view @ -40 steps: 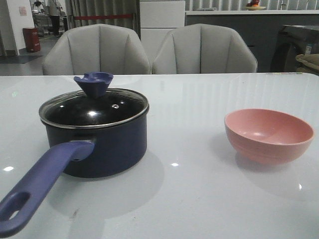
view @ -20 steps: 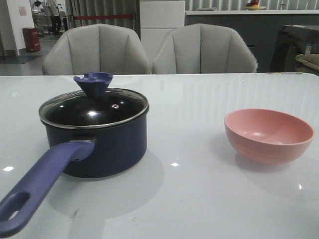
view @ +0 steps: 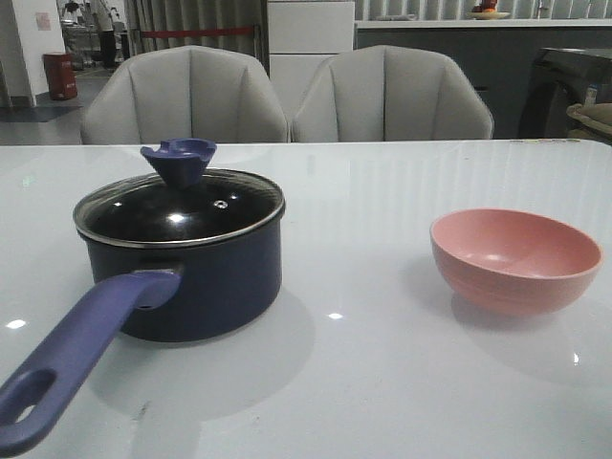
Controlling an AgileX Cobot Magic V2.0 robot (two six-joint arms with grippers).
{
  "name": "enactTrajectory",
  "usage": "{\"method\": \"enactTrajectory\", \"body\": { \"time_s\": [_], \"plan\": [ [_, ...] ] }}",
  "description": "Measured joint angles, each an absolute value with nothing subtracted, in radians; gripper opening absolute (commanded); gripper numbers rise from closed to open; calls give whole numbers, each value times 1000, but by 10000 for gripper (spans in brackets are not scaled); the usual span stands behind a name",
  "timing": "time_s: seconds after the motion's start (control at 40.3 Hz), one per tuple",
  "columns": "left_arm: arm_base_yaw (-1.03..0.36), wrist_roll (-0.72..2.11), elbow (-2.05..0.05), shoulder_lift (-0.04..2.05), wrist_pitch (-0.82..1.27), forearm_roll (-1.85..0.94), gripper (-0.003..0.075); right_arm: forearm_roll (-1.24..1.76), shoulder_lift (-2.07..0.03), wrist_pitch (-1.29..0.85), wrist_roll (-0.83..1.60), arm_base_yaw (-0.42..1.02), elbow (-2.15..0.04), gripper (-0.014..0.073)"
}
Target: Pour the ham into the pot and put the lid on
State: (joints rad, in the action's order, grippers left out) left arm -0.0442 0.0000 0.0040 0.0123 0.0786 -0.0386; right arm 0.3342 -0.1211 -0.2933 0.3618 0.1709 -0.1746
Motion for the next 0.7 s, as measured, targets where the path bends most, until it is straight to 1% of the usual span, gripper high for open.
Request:
{"method": "enactTrajectory", "body": {
  "time_s": [0.199,0.695],
  "plan": [
    [6,-13,6,-6,81,-38,114,334,-121,-293,362,171,-175,161],
    [7,-15,6,-6,81,-36,114,334,-121,-293,362,171,-175,161]
  ]
}}
